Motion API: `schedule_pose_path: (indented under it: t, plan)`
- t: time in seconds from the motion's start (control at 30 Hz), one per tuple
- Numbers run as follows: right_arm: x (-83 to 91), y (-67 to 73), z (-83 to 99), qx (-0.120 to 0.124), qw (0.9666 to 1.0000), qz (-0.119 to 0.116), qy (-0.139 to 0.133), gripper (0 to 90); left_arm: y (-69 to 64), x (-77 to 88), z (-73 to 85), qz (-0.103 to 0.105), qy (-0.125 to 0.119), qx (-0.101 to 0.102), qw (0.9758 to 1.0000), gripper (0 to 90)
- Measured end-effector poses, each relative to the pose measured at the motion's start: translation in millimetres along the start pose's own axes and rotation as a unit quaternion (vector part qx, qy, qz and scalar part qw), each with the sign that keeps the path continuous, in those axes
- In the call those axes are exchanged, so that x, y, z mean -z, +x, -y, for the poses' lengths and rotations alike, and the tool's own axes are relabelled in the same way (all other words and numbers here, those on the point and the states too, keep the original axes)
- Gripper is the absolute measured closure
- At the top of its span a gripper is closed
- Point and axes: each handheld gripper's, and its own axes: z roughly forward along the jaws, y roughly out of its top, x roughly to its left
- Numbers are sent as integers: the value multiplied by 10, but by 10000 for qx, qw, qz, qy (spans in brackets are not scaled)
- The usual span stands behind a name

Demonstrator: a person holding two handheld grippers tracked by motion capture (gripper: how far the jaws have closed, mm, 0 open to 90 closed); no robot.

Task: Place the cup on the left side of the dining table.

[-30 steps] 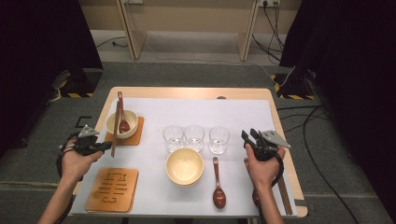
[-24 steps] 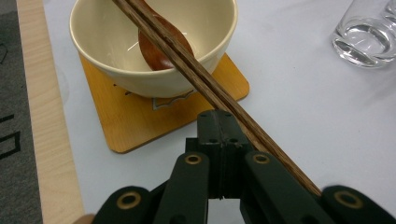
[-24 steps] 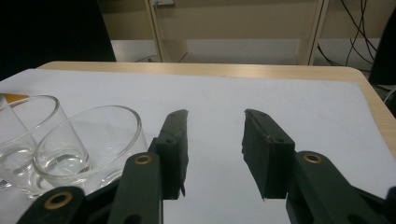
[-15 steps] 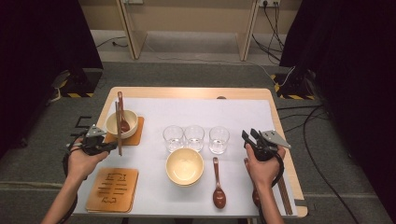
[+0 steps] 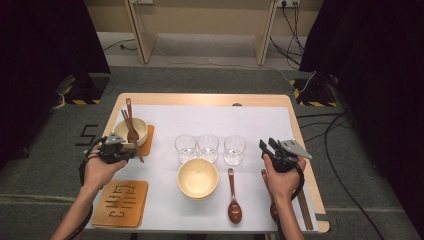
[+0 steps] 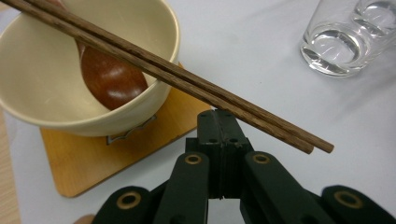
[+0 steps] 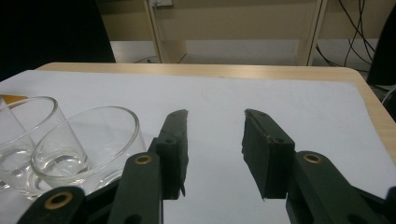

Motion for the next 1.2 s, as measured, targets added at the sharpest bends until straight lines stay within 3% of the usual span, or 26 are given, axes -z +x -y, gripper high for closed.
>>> schedule_pose_path:
  t: [0.7,0.97,1.2]
  plan:
    - [9,-13,-4,-10,10000,13,-14,607,-249,-321,-345,65,-41,-133,9999,891]
    - [16,-23,-6,-14,10000,22,-22,607,-252,-398,-471,38,-78,-87,9999,891]
    - [17,-29,-3,-30,10000,17,-20,607,-207,-450,-490,59,-70,-5,10000,891]
